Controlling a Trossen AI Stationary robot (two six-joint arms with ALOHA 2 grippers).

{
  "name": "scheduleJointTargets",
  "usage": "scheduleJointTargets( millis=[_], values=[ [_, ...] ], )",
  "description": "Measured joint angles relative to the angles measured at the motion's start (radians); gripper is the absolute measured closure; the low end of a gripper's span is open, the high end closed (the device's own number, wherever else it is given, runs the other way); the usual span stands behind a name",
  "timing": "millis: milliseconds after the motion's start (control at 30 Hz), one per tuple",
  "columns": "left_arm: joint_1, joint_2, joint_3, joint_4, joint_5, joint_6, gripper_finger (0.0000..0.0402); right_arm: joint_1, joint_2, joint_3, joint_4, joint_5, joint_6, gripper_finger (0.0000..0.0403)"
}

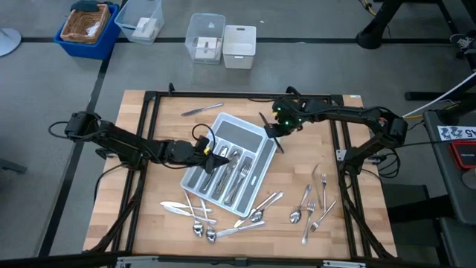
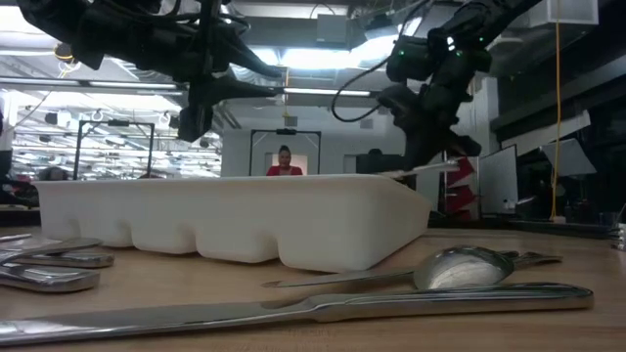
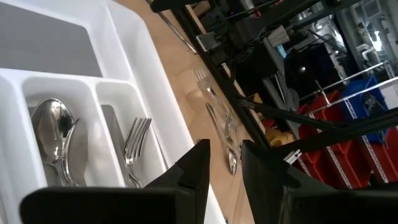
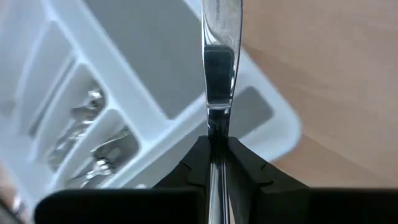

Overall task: Sort silverware
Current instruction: Put the silver knife into the white cutlery tray

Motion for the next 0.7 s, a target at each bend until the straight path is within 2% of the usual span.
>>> scheduleJointTargets(
  millis=[200,300,433,700],
  values=[
    [0.0,0.0,0.0,0.0,-0.003,0.012,0.0323,0.021,0.0,0.001,0.133,-0.076,0.037,0.0368],
    [0.0,0.0,0.0,0.001,-0.049,0.023,0.0322,0.048,0.0,0.001,0.222,-0.085,0.065,0.0368],
    [0.014,0.0,0.0,0.001,-0.13,0.022,0.0322,0.087,0.0,0.001,0.325,-0.085,0.104,0.0368],
    [0.109,0.0,0.0,0.002,-0.14,-0.003,0.0316,0.169,-0.001,0.001,0.431,-0.009,0.135,0.0368]
  ],
)
